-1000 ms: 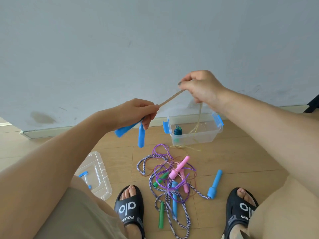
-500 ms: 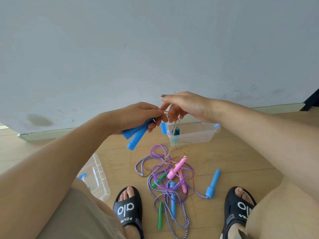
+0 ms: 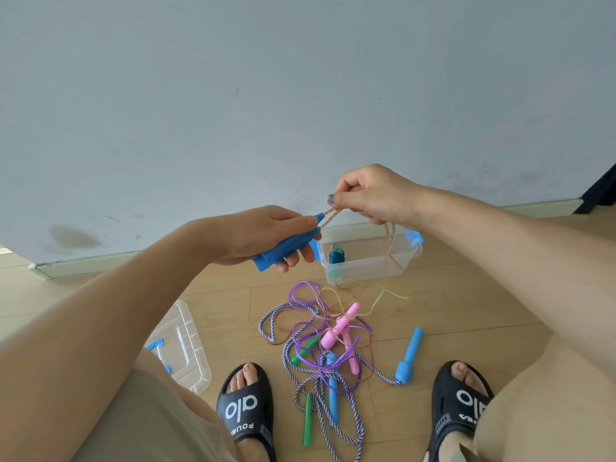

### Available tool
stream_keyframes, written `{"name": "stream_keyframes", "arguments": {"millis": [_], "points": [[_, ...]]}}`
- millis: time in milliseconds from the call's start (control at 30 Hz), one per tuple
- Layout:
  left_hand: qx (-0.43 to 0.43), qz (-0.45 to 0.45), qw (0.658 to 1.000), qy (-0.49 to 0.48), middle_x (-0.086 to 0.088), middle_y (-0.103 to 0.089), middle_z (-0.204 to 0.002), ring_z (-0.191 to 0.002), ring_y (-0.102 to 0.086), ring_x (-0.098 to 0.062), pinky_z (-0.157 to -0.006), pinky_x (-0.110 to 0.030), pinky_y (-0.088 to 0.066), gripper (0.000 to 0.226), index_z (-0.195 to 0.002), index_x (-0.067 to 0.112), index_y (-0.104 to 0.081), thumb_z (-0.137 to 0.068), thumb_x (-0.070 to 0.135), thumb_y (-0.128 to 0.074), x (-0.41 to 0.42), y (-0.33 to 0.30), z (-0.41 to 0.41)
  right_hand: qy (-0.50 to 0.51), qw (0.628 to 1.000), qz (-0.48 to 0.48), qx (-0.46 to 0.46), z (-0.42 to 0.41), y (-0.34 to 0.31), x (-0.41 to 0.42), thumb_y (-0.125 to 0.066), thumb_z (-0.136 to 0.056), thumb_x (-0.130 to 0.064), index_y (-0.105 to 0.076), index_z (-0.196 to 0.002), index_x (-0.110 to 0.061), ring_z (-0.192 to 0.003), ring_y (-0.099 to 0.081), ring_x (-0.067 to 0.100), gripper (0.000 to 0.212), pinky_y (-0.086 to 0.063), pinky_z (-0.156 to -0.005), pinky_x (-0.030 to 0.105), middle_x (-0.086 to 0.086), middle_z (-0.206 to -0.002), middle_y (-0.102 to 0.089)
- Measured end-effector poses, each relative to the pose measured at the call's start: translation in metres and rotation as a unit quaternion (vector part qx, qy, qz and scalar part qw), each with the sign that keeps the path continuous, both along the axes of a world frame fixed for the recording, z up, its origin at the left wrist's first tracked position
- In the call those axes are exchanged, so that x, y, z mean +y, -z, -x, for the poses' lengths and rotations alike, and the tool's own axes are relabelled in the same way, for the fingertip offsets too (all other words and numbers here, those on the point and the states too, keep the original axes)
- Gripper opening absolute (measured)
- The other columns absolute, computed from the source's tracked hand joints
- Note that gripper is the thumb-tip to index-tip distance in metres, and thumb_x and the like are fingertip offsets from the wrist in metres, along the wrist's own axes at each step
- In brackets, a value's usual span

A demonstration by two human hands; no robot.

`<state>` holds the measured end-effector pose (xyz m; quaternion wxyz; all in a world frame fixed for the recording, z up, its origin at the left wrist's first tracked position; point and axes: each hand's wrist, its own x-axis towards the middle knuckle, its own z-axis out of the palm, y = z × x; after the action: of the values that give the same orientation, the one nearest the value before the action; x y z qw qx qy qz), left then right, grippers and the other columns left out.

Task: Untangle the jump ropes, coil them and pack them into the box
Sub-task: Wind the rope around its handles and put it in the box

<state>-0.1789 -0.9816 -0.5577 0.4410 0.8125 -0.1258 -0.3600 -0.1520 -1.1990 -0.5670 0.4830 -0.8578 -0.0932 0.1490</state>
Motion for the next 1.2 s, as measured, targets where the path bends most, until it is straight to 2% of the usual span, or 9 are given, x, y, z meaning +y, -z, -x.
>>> {"name": "stream_keyframes", "arguments": {"millis": [133, 300, 433, 567, 733, 933, 1033, 1100, 1200], "points": [[-0.002, -0.005, 1.000, -0.003, -0.003, -0.071, -0.089, -0.072, -0.058, -0.016, -0.069, -0.022, -0.051, 0.045, -0.115, 0.006, -0.066, -0.104, 0.042, -0.041, 0.002, 0.002, -0.002, -0.001, 1.000, 0.029, -0.009, 0.001, -0.002, -0.006, -0.067, -0.092, -0.032, -0.069, -0.082, -0.010, -0.045, -0.029, 0.011, 0.024, -0.024, -0.044, 0.025, -0.006, -0.058, -0.040], [-0.006, 0.013, 1.000, -0.014, -0.002, -0.072, -0.095, -0.074, -0.059, -0.016, -0.074, -0.026, -0.051, 0.037, -0.118, 0.006, -0.065, -0.103, 0.035, -0.046, 0.002, 0.004, -0.004, -0.040, 0.997, 0.029, 0.051, 0.006, -0.003, -0.001, -0.064, -0.086, -0.059, -0.075, -0.091, -0.016, -0.052, -0.018, 0.016, 0.044, -0.014, -0.049, 0.029, -0.004, -0.058, -0.022], [-0.015, 0.012, 1.000, -0.007, -0.002, -0.071, -0.095, -0.074, -0.059, -0.016, -0.073, -0.025, -0.051, 0.034, -0.118, 0.006, -0.064, -0.104, 0.031, -0.047, 0.001, 0.005, -0.003, -0.064, 0.993, 0.062, 0.077, 0.008, -0.002, -0.002, -0.068, -0.085, -0.053, -0.077, -0.089, -0.020, -0.053, -0.014, 0.019, 0.035, -0.013, -0.049, 0.029, -0.001, -0.061, -0.015], [-0.030, -0.010, 0.999, -0.006, -0.004, -0.071, -0.093, -0.072, -0.061, -0.013, -0.069, -0.021, -0.052, 0.038, -0.118, 0.005, -0.064, -0.102, 0.036, -0.049, -0.003, 0.005, -0.001, -0.061, 0.994, 0.025, 0.088, 0.009, -0.004, -0.005, -0.070, -0.089, -0.039, -0.076, -0.088, -0.015, -0.047, -0.016, 0.014, 0.025, -0.014, -0.044, 0.025, -0.003, -0.058, -0.017], [-0.019, -0.060, 0.998, 0.007, -0.006, -0.069, -0.090, -0.076, -0.063, -0.016, -0.077, -0.032, -0.059, 0.045, -0.113, 0.010, -0.064, -0.100, 0.049, -0.046, -0.006, 0.006, 0.001, -0.043, 0.995, 0.002, 0.085, 0.009, -0.004, -0.007, -0.070, -0.091, -0.029, -0.073, -0.088, -0.012, -0.042, -0.018, 0.010, 0.017, -0.017, -0.041, 0.023, -0.006, -0.053, -0.021], [-0.047, -0.096, 0.994, 0.004, 0.002, -0.050, -0.070, -0.059, -0.047, -0.012, -0.062, -0.026, -0.052, 0.035, -0.110, -0.001, -0.059, -0.100, 0.032, -0.053, -0.006, 0.013, 0.000, 0.017, 0.997, -0.001, 0.071, 0.003, -0.002, -0.017, -0.071, -0.090, -0.030, -0.073, -0.092, -0.013, -0.047, -0.015, 0.014, 0.017, -0.015, -0.043, 0.025, -0.001, -0.059, -0.019], [-0.106, -0.118, 0.987, 0.015, 0.001, -0.053, -0.076, -0.065, -0.056, -0.016, -0.073, -0.033, -0.054, 0.038, -0.101, 0.007, -0.056, -0.097, 0.045, -0.055, -0.009, 0.011, 0.000, 0.025, 0.996, -0.021, 0.077, 0.005, -0.002, -0.020, -0.064, -0.096, -0.026, -0.068, -0.096, -0.006, -0.042, -0.018, 0.010, 0.020, -0.017, -0.040, 0.022, -0.004, -0.055, -0.028], [-0.126, -0.175, 0.976, 0.031, 0.000, -0.059, -0.090, -0.078, -0.065, -0.020, -0.085, -0.038, -0.053, 0.046, -0.107, 0.019, -0.052, -0.090, 0.061, -0.057, -0.011, 0.010, 0.002, 0.020, 0.994, -0.054, 0.087, 0.008, -0.004, -0.017, -0.059, -0.098, -0.023, -0.064, -0.096, -0.006, -0.042, -0.021, 0.009, 0.018, -0.018, -0.039, 0.020, -0.002, -0.057, -0.047], [-0.129, -0.220, 0.966, 0.036, -0.004, -0.061, -0.100, -0.083, -0.063, -0.021, -0.083, -0.039, -0.053, 0.066, -0.114, 0.021, -0.042, -0.079, 0.073, -0.061, -0.020, 0.011, 0.005, 0.022, 0.989, -0.095, 0.108, 0.011, -0.010, -0.010, -0.054, -0.100, -0.023, -0.062, -0.100, -0.006, -0.043, -0.021, 0.010, 0.018, -0.019, -0.039, 0.020, 0.001, -0.071, -0.070]]}}
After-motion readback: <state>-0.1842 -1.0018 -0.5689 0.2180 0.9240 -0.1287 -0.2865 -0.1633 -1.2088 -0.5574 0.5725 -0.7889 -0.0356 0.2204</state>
